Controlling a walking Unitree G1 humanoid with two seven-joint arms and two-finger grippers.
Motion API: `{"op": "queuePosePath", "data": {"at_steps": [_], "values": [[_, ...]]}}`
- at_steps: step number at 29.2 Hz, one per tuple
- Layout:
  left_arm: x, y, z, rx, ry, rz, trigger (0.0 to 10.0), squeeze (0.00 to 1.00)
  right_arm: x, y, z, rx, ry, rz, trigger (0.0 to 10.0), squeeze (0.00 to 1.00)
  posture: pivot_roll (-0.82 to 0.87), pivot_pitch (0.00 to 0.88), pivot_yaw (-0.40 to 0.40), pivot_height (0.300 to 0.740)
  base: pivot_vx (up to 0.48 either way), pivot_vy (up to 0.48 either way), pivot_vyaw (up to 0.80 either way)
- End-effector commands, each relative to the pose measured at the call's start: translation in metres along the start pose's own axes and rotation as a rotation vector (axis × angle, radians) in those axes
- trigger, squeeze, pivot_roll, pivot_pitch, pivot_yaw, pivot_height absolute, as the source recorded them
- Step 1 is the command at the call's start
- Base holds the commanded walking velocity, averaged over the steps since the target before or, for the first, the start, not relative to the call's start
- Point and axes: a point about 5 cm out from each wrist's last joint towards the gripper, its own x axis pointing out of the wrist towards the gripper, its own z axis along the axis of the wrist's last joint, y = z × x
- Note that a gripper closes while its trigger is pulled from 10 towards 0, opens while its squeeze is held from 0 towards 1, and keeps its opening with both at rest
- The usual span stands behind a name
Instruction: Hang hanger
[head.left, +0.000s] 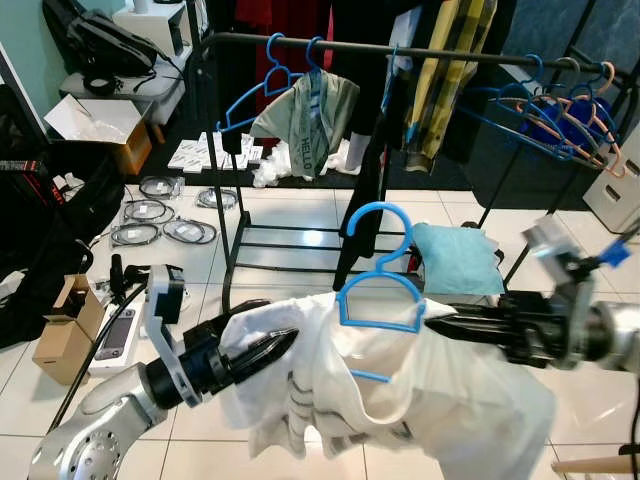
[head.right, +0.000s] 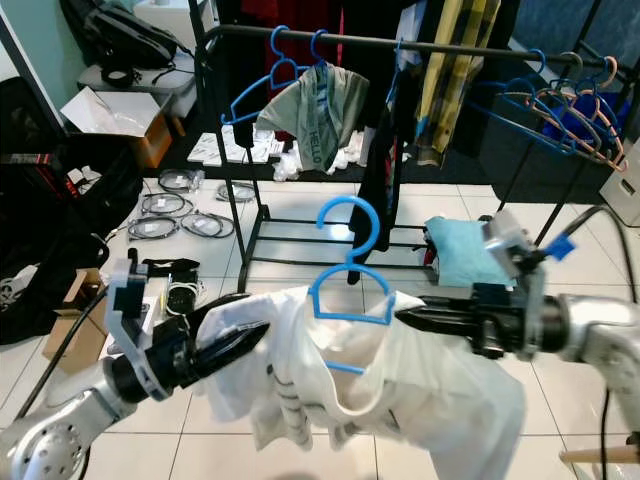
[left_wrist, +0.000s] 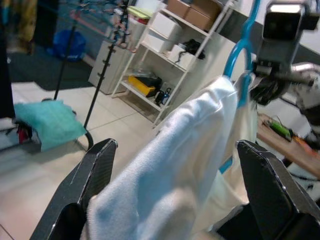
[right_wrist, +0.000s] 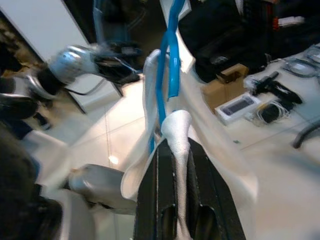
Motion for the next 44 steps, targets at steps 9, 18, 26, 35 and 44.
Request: {"op": "queuePosePath", "data": {"at_steps": [9, 18, 26, 35, 44], "values": [[-0.004, 0.013, -0.004, 0.062, 0.025, 0.076, 10.0, 0.0, -0.007, 0.016, 0.027, -0.04, -0.049, 0.13, 0.0, 0.0, -0.08, 0.092, -0.025, 0.74, 0.0, 0.0, 0.0], [-0.005, 0.018, 0.009, 0.122, -0.003, 0.069, 10.0, 0.0, -0.014, 0.014, 0.029, -0.044, -0.01, 0.118, 0.0, 0.0, -0.08, 0.087, -0.032, 0.74, 0.0, 0.0, 0.0], [0.0, 0.013, 0.009, 0.089, -0.014, 0.03, 10.0, 0.0, -0.016, 0.015, 0.033, -0.044, -0.007, 0.11, 0.0, 0.0, -0.07, 0.084, -0.036, 0.74, 0.0, 0.0, 0.0], [-0.006, 0.019, 0.012, 0.093, -0.022, 0.033, 0.0, 0.0, -0.019, 0.013, 0.036, -0.054, -0.001, 0.105, 0.0, 0.0, -0.08, 0.086, -0.035, 0.74, 0.0, 0.0, 0.0], [-0.004, 0.02, 0.013, 0.087, -0.023, 0.038, 10.0, 0.0, -0.021, 0.013, 0.036, -0.056, 0.0, 0.099, 0.0, 0.0, -0.08, 0.084, -0.035, 0.74, 0.0, 0.0, 0.0]]}}
